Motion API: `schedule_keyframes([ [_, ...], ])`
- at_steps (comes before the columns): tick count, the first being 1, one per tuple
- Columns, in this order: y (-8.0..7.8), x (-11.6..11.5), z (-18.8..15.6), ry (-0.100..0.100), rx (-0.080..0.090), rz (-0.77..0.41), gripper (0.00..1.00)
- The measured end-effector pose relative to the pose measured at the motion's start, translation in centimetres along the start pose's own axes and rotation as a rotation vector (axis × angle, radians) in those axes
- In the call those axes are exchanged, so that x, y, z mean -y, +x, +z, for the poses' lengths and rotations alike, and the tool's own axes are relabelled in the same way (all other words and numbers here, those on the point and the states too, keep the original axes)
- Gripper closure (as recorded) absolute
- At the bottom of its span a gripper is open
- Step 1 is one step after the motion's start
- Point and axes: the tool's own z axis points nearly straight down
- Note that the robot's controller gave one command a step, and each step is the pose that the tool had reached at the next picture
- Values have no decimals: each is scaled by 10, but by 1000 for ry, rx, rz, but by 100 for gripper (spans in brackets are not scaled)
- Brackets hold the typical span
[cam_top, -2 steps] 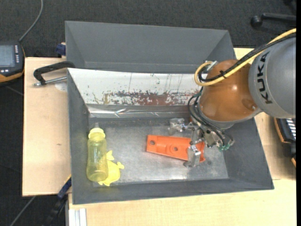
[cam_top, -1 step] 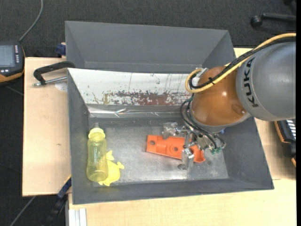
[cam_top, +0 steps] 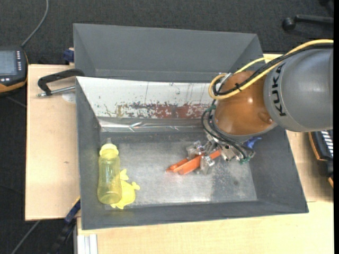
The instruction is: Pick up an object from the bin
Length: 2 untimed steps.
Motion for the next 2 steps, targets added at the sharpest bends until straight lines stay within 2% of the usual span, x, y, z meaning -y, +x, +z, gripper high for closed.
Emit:
schedule_keyframes([
  [1, 0, 0, 0, 0, 0, 0, 100],
  [2, -31, 3, -128, 1, 6, 0, 100],
])
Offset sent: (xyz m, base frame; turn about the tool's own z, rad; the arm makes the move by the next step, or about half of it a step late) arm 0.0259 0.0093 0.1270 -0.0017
